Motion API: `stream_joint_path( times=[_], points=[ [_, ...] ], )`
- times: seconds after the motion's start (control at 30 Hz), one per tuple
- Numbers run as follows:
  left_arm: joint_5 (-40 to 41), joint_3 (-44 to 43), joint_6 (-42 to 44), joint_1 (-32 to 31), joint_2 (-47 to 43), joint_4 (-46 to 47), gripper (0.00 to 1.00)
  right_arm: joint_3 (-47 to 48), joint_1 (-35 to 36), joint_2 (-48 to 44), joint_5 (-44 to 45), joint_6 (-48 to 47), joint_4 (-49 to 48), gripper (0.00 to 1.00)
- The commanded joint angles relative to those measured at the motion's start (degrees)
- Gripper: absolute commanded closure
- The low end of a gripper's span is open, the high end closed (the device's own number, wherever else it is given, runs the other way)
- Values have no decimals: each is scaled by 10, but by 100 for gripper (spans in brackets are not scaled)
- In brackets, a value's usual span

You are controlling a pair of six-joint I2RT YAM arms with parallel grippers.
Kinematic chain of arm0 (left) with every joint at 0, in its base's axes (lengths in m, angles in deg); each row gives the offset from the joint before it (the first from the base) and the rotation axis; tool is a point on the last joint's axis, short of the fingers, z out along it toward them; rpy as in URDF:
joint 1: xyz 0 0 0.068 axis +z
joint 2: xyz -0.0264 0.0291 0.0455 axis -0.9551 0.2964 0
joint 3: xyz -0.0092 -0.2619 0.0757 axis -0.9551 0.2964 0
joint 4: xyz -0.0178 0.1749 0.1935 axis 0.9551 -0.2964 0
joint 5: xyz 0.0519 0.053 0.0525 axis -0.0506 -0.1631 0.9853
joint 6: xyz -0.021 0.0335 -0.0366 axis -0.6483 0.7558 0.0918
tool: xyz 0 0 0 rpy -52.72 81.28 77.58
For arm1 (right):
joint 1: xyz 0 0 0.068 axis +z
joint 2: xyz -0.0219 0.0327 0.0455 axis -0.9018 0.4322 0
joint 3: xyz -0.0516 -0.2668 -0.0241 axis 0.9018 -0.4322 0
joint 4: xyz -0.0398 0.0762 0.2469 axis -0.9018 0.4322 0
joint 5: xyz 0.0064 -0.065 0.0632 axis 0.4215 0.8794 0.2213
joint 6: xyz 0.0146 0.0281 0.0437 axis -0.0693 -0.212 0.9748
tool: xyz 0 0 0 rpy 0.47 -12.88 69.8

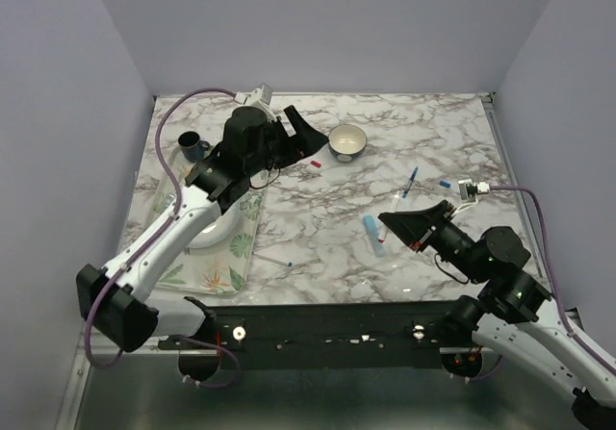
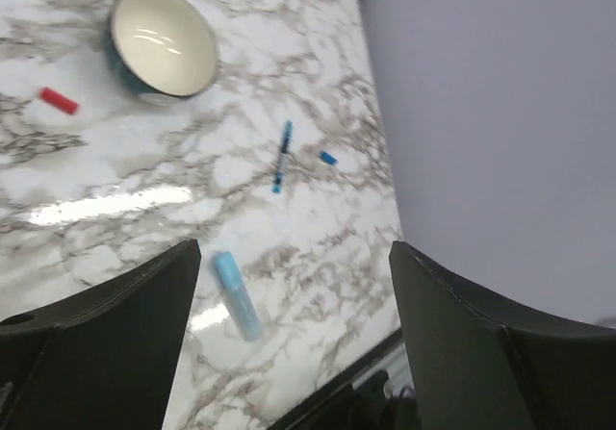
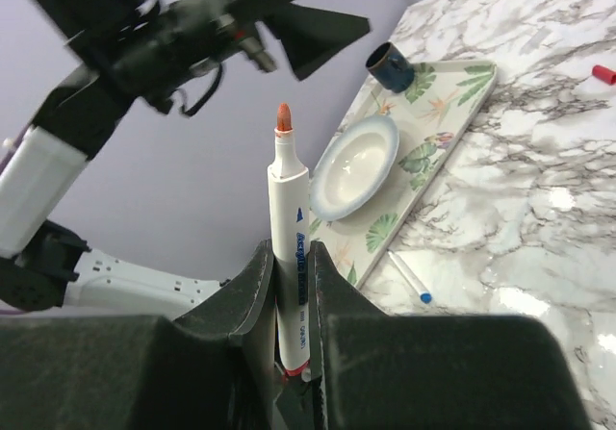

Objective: Insert the pens into the pen caps

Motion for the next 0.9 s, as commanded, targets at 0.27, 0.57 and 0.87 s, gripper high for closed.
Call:
stream_joint_path(
  times=[0.27,0.57,0.87],
  points=[
    [32,-150,126,67,328,75,30,0,1,-118,39,-44,126,99],
    [-31,-219,114,112,502,133,48,22,2,-100,6,-46,130,99],
    [-34,-310,116,119,607,72,49,35,2,-87,6,-59,130,99]
  ],
)
